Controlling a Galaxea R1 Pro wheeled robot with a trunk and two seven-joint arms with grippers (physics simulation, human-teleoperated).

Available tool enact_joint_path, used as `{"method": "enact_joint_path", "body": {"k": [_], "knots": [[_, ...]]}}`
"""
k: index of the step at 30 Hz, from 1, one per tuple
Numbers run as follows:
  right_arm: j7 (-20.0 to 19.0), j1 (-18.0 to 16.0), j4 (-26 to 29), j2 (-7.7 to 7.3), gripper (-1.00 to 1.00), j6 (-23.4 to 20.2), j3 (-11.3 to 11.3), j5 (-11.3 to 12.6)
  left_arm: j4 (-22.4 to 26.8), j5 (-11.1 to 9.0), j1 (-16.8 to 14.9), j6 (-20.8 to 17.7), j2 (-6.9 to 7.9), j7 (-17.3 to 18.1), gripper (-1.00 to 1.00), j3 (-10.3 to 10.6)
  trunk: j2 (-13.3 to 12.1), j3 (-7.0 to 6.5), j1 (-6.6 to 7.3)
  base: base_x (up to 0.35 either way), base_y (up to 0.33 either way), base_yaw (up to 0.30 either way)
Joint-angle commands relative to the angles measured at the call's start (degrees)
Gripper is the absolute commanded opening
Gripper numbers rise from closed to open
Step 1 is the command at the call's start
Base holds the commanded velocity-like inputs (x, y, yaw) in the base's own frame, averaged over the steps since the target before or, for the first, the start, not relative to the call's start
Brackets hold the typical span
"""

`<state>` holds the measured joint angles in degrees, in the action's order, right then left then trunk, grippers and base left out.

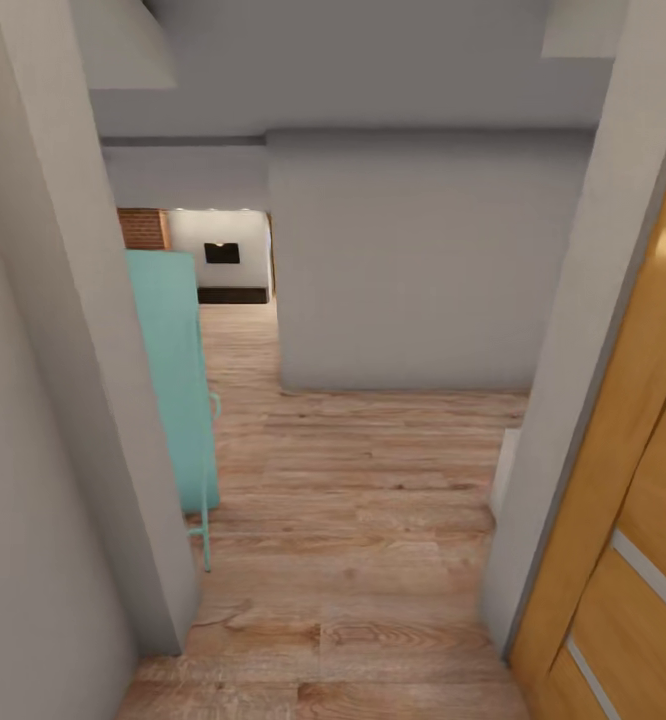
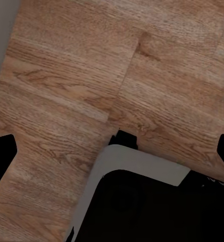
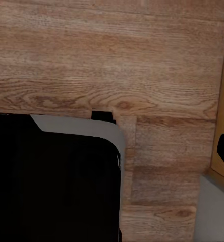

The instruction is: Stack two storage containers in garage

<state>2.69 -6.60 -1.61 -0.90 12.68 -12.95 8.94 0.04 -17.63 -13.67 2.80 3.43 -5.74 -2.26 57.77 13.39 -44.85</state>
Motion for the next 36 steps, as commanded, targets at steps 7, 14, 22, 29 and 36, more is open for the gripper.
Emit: {"method": "enact_joint_path", "body": {"k": [7, 14, 22, 29, 36], "knots": [[0.03, -0.08, -0.18, 0.02, 1.0, 0.33, -0.51, 0.56, -0.04, -0.13, -0.04, 0.11, -0.01, -0.06, 1.0, -0.2, 0.05, 0.07, -0.04, 0.323, 0.0, 0.0], [-0.03, -0.08, -0.16, 0.02, 1.0, 0.33, -0.58, 0.56, -0.04, -0.13, -0.04, 0.1, -0.01, -0.06, 1.0, -0.2, 0.05, 0.07, -0.04, 0.323, 0.0, 0.0], [-0.06, -0.08, -0.15, 0.02, 1.0, 0.33, -0.63, 0.34, -0.04, -0.13, -0.04, 0.05, -0.01, -0.06, 1.0, -0.2, 0.05, 0.07, -0.04, 0.323, 0.0, 0.0], [-0.06, -0.08, -0.18, -0.06, 1.0, 0.33, -0.58, 0.38, -0.05, -0.13, -0.04, 0.03, -0.04, -0.06, 1.0, -0.2, 0.05, 0.07, -0.04, 0.323, 0.0, 0.0], [-0.06, -0.08, -0.15, -0.07, 1.0, 0.33, -0.64, 0.38, -0.05, -0.13, -0.04, 0.0, -0.08, -0.06, 1.0, -0.2, 0.05, 0.07, -0.04, 0.323, 0.0, 0.0]]}}
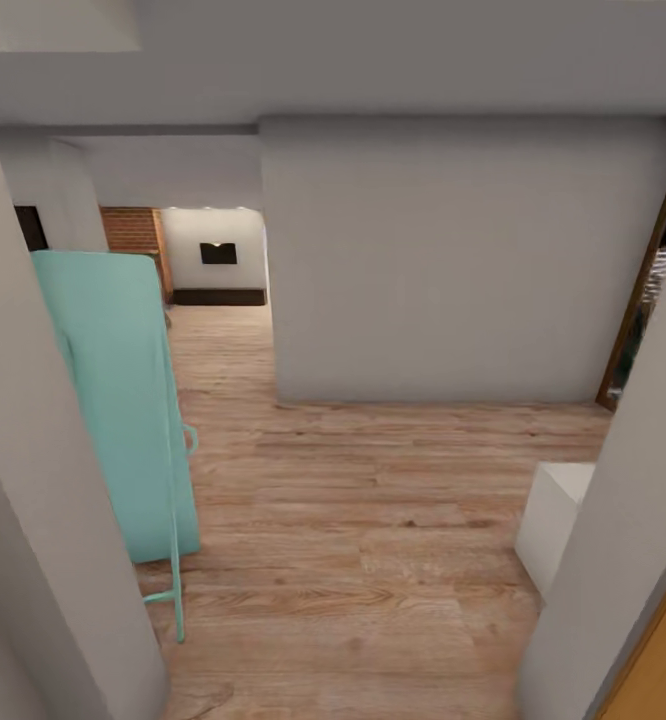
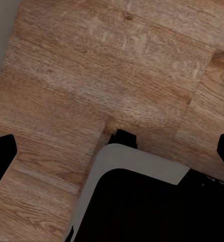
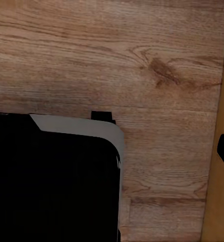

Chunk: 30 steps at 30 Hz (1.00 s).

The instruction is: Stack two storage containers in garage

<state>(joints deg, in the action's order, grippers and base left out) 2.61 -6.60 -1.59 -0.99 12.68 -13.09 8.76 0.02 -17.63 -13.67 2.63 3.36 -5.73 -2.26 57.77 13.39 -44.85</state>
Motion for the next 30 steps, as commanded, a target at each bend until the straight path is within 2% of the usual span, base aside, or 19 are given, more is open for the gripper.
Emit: {"method": "enact_joint_path", "body": {"k": [1, 30], "knots": [[0.03, -0.08, -0.17, 0.02, 1.0, 0.33, -0.51, 0.56, -0.03, -0.13, -0.04, 0.15, -0.01, -0.07, 1.0, -0.2, 0.05, 0.07, -0.04, 0.323, 0.0, 0.0], [0.03, -0.08, -0.17, -0.07, 1.0, 0.33, -0.71, 0.56, -0.02, -0.04, -0.04, 0.1, -0.19, -0.07, 1.0, -0.14, 0.05, 0.07, -0.04, 0.323, 0.0, 0.0]]}}
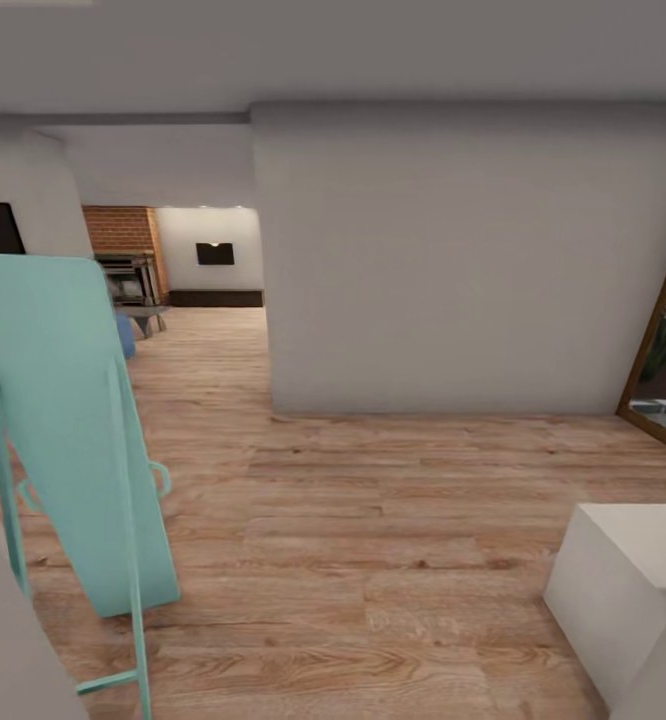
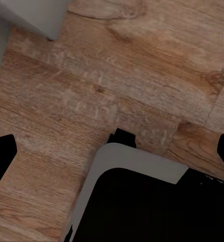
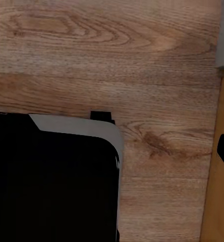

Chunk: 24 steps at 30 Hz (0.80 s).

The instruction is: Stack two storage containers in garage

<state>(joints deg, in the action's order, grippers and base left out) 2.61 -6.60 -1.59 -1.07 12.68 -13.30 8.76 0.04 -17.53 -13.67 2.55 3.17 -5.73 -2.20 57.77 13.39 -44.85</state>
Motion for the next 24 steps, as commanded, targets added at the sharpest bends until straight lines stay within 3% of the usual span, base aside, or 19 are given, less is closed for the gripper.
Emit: {"method": "enact_joint_path", "body": {"k": [1, 24], "knots": [[0.03, -0.08, -0.17, 0.02, 1.0, 0.33, -0.5, 0.56, -0.04, -0.13, -0.04, 0.17, -0.01, -0.07, 1.0, -0.22, 0.05, 0.07, -0.04, 0.323, 0.0, 0.0], [-0.14, -0.08, -0.17, 0.02, 1.0, 0.33, -0.5, 0.56, -0.04, -0.13, -0.04, 0.17, 0.13, -0.07, 1.0, -0.24, 0.05, 0.07, -0.04, 0.323, 0.0, 0.0]]}}
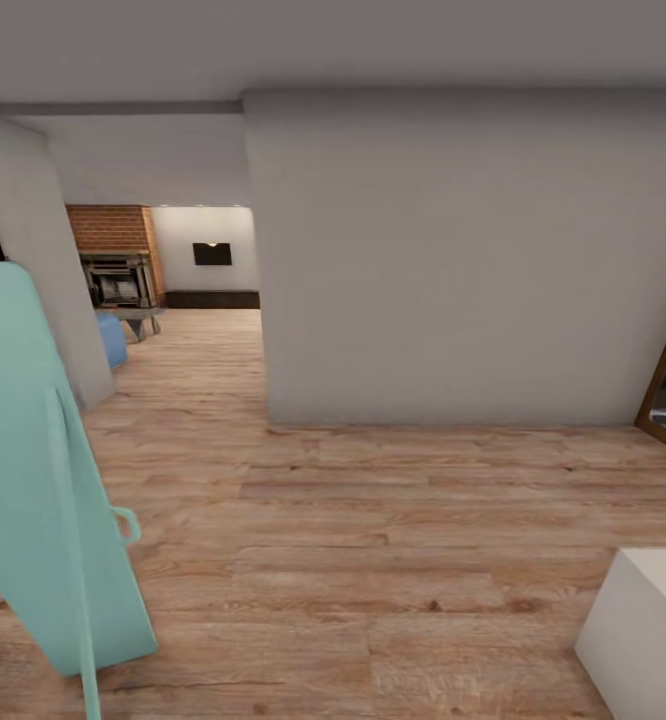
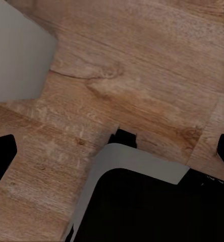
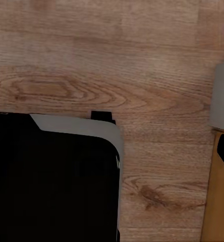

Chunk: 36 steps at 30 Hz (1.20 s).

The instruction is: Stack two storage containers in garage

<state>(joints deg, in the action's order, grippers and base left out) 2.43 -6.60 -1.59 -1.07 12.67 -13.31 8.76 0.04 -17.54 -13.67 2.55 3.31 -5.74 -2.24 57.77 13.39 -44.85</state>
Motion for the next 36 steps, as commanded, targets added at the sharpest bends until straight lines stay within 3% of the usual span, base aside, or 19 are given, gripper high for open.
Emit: {"method": "enact_joint_path", "body": {"k": [1, 36], "knots": [[0.03, -0.08, -0.17, 0.02, 1.0, 0.33, -0.49, 0.56, -0.04, -0.13, -0.04, 0.17, -0.02, -0.07, 1.0, -0.21, 0.05, 0.07, -0.04, 0.323, 0.0, 0.0], [0.33, -0.08, -0.18, 0.08, 1.0, 0.23, -0.49, 0.63, -0.04, -0.13, -0.04, 0.17, 0.03, -0.07, 1.0, -0.21, 0.05, 0.07, -0.04, 0.323, 0.0, 0.0]]}}
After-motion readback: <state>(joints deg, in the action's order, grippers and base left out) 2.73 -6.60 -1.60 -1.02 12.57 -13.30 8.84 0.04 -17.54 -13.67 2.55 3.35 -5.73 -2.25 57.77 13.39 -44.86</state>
